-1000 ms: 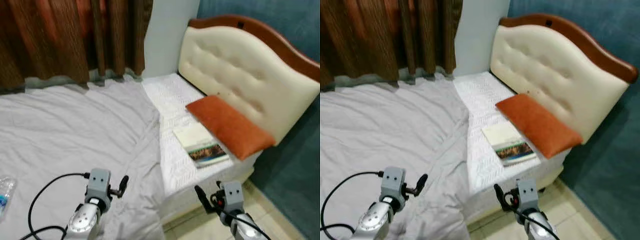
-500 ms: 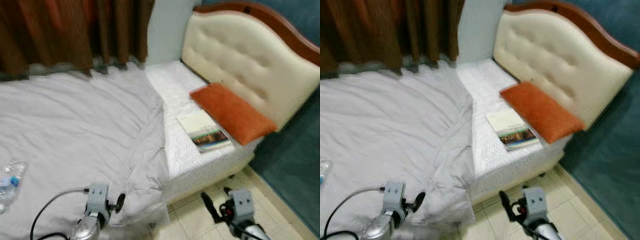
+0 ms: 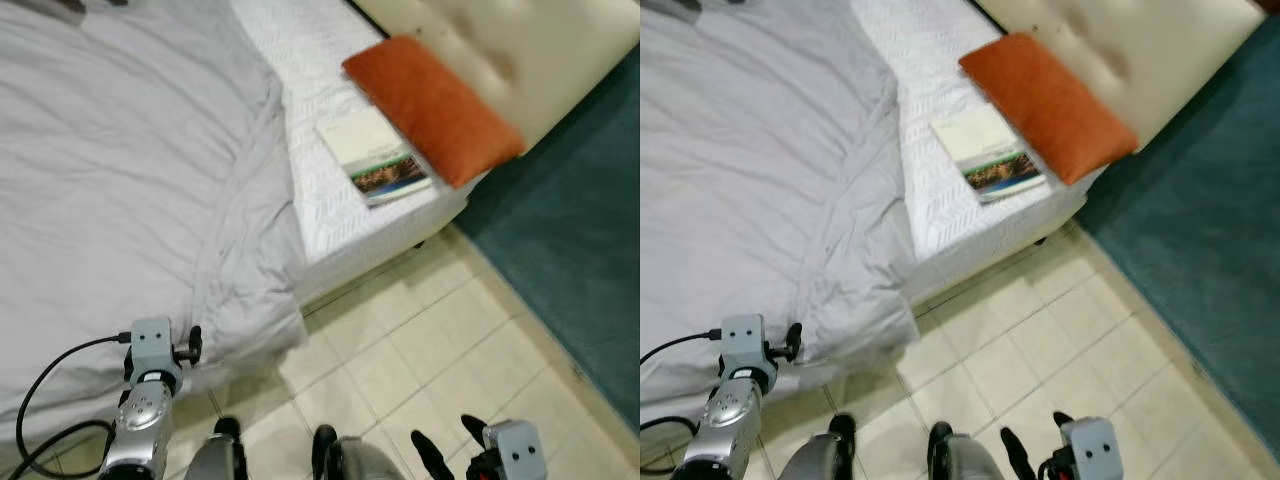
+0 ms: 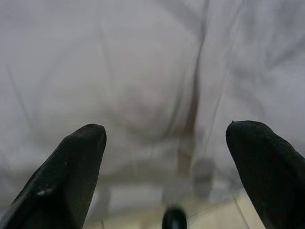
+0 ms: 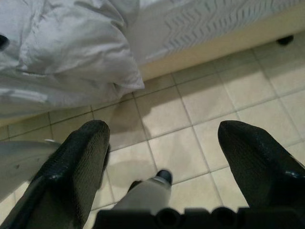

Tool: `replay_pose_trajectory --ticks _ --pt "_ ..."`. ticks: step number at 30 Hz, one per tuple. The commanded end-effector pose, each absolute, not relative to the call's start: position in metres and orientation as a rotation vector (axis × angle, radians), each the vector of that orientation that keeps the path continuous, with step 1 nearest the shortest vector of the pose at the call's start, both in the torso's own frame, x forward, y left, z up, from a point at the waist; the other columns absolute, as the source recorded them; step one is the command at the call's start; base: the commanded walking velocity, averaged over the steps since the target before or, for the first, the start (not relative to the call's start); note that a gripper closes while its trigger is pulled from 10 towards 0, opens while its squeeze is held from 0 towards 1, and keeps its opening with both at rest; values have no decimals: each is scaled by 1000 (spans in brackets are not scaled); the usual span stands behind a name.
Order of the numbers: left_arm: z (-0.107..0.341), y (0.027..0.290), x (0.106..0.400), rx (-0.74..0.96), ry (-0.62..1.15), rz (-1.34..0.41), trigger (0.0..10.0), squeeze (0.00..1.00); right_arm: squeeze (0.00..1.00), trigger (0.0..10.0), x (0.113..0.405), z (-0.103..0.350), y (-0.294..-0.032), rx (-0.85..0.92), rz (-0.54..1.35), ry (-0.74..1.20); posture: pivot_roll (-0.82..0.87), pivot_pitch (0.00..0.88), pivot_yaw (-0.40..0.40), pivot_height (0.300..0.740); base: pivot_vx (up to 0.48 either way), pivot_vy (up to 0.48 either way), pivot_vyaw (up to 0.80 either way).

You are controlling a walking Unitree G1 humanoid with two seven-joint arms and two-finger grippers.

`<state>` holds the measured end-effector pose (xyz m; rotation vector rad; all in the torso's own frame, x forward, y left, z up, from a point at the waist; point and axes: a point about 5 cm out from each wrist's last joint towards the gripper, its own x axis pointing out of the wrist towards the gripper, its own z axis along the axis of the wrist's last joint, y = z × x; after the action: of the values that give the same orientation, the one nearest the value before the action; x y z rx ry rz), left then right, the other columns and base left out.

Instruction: Clean up the room

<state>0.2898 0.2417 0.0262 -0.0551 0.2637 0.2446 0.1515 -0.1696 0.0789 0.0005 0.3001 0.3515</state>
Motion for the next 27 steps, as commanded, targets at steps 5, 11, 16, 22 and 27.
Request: replay_pose_trajectory --ticks 5,11,16,22,27 --pt "14 232 286 -293 273 283 10000 0 0 10000 127 83 -181 -13 299 386 -362 631 -254 740 0 0 0" --pt "11 228 287 -369 278 305 10000 0 0 10000 113 87 -181 -1 289 413 -392 649 -263 740 0 0 0" --pt "11 228 287 -369 278 305 10000 0 0 10000 113 87 -181 -1 289 413 -392 649 -263 740 0 0 0" --pt "11 228 287 -369 278 305 10000 0 0 10000 113 87 -181 -1 289 413 -392 649 -263 740 0 0 0" --pt "11 228 287 -369 278 305 10000 0 0 10000 113 87 -181 -1 289 413 -392 649 -263 740 0 0 0"
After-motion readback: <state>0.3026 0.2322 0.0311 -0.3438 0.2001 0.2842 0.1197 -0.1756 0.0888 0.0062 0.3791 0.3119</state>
